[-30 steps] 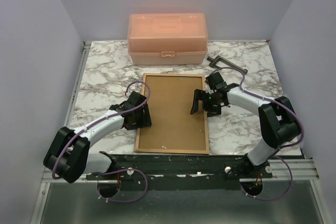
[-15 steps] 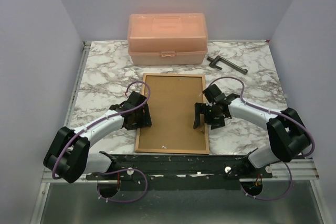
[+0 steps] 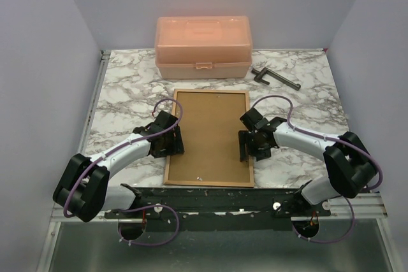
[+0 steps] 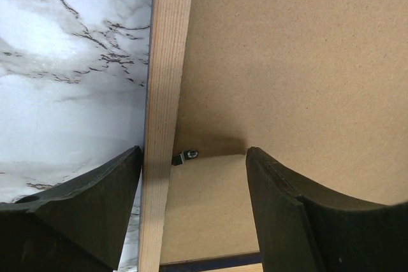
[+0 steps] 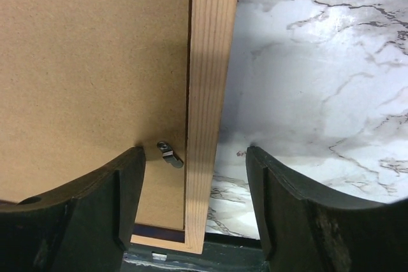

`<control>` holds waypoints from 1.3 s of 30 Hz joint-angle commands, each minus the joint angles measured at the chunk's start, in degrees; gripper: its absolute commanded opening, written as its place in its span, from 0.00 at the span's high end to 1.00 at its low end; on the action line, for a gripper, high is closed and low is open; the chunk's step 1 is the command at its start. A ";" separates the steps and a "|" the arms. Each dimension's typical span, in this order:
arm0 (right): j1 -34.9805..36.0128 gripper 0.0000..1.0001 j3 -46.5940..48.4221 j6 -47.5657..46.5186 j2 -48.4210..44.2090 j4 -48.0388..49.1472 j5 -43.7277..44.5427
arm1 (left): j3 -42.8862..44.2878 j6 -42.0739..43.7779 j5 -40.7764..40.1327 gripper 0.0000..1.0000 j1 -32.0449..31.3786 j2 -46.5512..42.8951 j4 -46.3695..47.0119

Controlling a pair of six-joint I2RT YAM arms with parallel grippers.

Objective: Put the photo into the frame

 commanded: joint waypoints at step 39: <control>-7.35 0.00 6.05 -1.91 4.39 6.96 -8.77 | -3.14 -1.58 6.65 0.36 -2.21 2.42 5.86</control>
